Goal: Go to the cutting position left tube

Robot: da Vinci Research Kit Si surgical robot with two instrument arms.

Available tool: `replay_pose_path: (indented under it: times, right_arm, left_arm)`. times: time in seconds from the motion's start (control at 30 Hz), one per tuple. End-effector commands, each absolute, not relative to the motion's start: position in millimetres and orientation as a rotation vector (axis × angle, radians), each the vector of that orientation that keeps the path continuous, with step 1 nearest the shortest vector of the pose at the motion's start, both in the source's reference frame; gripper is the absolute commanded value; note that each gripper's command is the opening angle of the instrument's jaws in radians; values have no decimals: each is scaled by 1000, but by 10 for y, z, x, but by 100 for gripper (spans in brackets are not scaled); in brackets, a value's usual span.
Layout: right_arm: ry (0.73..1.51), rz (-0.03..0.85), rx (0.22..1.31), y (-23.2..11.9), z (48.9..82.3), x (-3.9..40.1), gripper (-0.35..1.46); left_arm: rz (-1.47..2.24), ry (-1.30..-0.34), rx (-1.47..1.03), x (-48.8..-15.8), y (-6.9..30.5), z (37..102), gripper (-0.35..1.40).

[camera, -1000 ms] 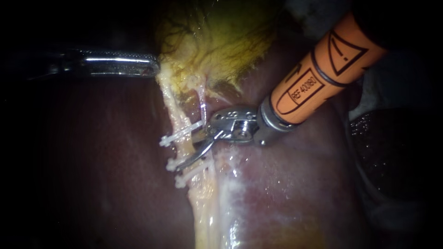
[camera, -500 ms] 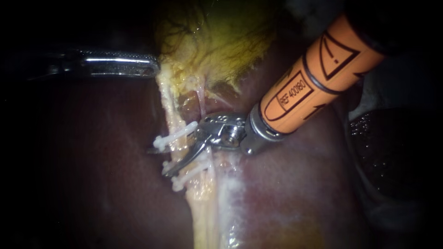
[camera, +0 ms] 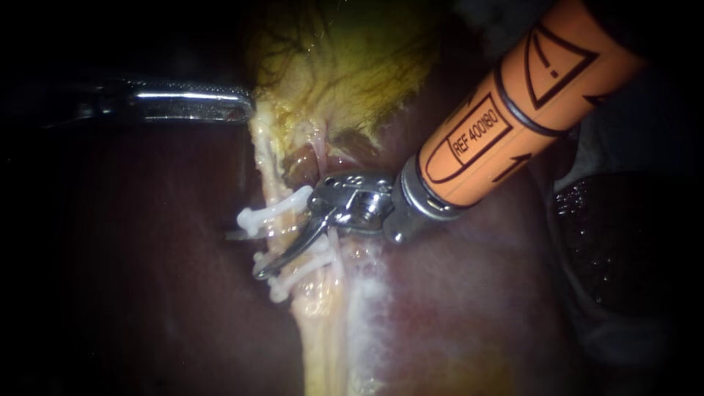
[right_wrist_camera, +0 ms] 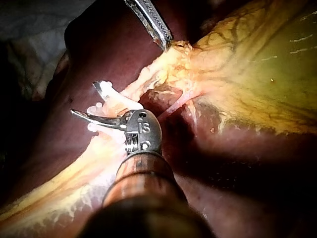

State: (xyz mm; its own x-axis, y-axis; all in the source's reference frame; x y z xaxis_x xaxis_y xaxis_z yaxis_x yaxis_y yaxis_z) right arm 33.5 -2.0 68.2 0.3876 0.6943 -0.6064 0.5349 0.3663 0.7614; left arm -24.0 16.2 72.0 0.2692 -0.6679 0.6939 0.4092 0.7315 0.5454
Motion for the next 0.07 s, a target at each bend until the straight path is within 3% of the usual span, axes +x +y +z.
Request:
replay_pose_path:
  times: [0.03,0.07]
  right_arm:
    - [1265,148,1287,-20,683,335,117]
    - [1265,148,1287,-20,684,335,117]
  left_arm:
    - [-739,-1074,280,-240,162,720,-35]
    - [-739,-1074,280,-240,162,720,-35]
